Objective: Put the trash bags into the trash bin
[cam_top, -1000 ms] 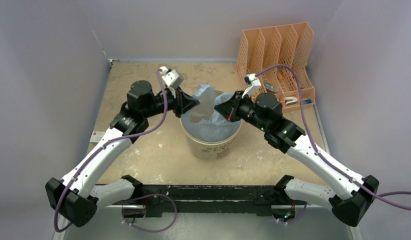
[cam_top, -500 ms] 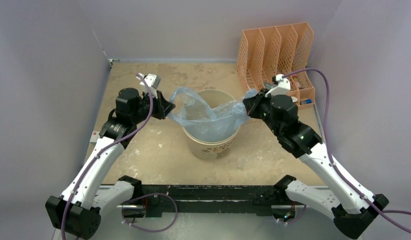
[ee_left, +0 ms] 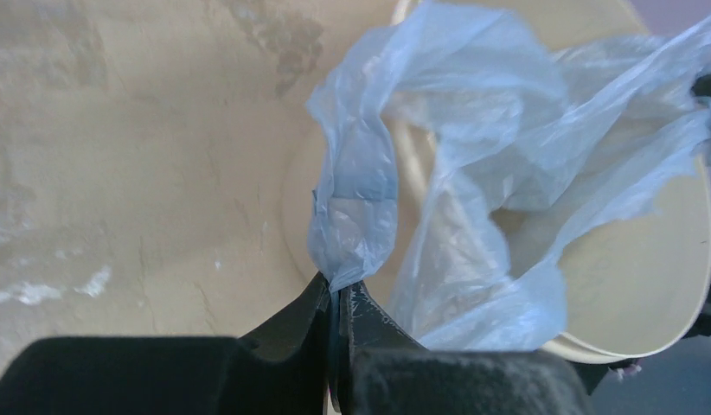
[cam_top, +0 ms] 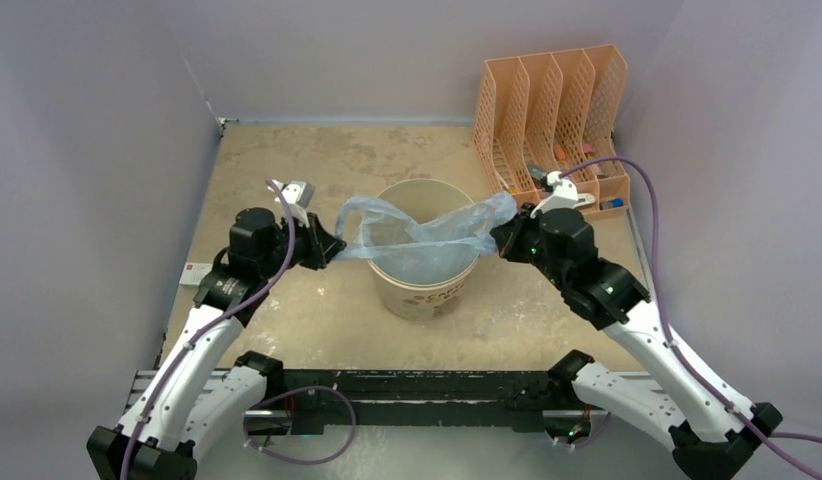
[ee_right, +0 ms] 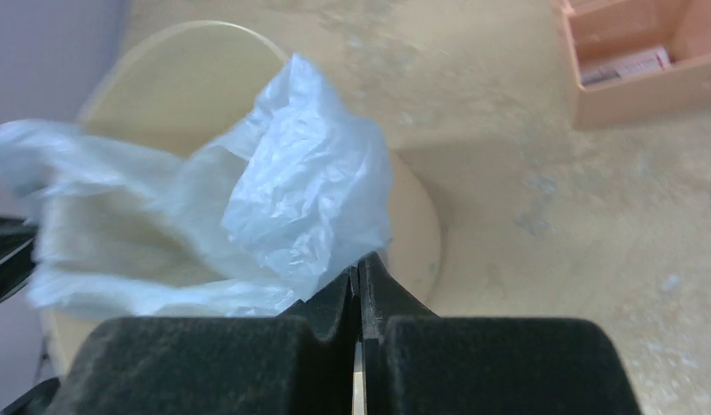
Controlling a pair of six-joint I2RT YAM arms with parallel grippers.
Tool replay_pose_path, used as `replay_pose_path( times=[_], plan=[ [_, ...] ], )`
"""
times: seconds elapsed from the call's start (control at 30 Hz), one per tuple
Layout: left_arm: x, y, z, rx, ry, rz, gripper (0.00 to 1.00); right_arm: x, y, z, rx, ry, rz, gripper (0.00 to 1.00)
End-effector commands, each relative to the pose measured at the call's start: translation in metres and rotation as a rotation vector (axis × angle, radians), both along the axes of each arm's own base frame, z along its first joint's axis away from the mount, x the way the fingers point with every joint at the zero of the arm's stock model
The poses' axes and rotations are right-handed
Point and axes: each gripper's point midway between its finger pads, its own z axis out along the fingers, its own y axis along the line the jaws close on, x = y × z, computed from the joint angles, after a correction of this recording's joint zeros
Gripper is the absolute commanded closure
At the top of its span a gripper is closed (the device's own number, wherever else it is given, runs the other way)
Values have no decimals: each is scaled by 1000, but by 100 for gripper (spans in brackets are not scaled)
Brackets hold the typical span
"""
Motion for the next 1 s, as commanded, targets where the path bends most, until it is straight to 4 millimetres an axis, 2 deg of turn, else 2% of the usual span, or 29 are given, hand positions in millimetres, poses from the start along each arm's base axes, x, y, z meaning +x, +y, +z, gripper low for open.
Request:
replay_pose_path(
  times=[0.0,0.23,0.43,0.6,0.7,0.8,0.9,0.97],
  plan=[
    [-7,-6,-25,-65,87,-2,100,11,-20,-41,-95,102,-141,100],
    [-5,-11,-39,-84,107,-14,100,15,1,-44,-31,92,-74,100],
    [-11,-27,-50,-140,131,-115,100,12,13,-90,-104,188,3,100],
    [-18,-29,-61,-146,181,-131,100,14,2,-102,-155,211,-45,98],
    [-19,-25,-59,-145,184,-102,95,14,-9,-98,-182,209,-97,92],
    [-18,-23,-39,-158,117,-92,82,15,-18,-78,-169,176,-143,80],
    [-13,-16,-22,-134,70,-51,72,15,-31,-55,-155,129,-209,63],
    [-10,-8,-16,-108,59,-6,69,14,-40,-40,-145,97,-244,53]
  ],
)
